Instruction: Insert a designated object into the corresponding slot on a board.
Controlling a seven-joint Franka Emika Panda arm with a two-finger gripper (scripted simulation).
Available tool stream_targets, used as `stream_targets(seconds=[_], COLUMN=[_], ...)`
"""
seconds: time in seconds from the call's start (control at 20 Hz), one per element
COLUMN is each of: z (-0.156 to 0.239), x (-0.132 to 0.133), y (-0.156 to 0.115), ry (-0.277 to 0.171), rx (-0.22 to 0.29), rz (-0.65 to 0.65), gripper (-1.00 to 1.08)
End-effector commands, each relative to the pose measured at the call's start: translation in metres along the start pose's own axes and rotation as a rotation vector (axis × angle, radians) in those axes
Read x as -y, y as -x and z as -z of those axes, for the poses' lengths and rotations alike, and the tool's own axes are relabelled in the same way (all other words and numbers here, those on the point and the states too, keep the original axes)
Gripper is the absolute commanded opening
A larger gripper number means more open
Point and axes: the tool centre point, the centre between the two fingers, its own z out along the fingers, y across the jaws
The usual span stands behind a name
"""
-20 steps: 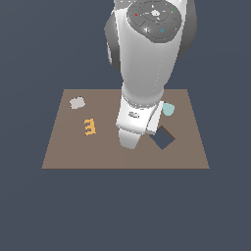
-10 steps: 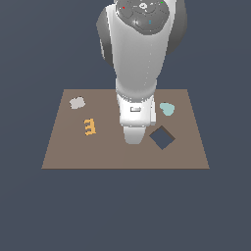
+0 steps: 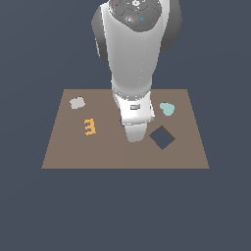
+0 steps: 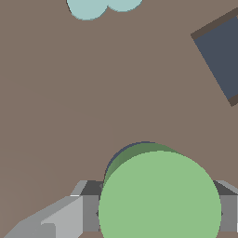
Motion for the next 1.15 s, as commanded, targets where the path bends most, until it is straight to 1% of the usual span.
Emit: stream_targets(seconds=[0.0,0.3,0.6,0.65,1.1], z=[0.000,0.000,-0.010,-0.010,-0.010], x=[0.000,0.001,0.001,0.001,0.001], y=[0.001,0.002,0.002,0.002,0.002], ry=[0.001,0.000,0.001,0.001,0.001], rx=[0.000,0.000,0.001,0.001,0.001], rz=[0.021,0.027,0.031,0.031,0.031], gripper=[-1.00,-1.00,-1.00,1.00,1.00])
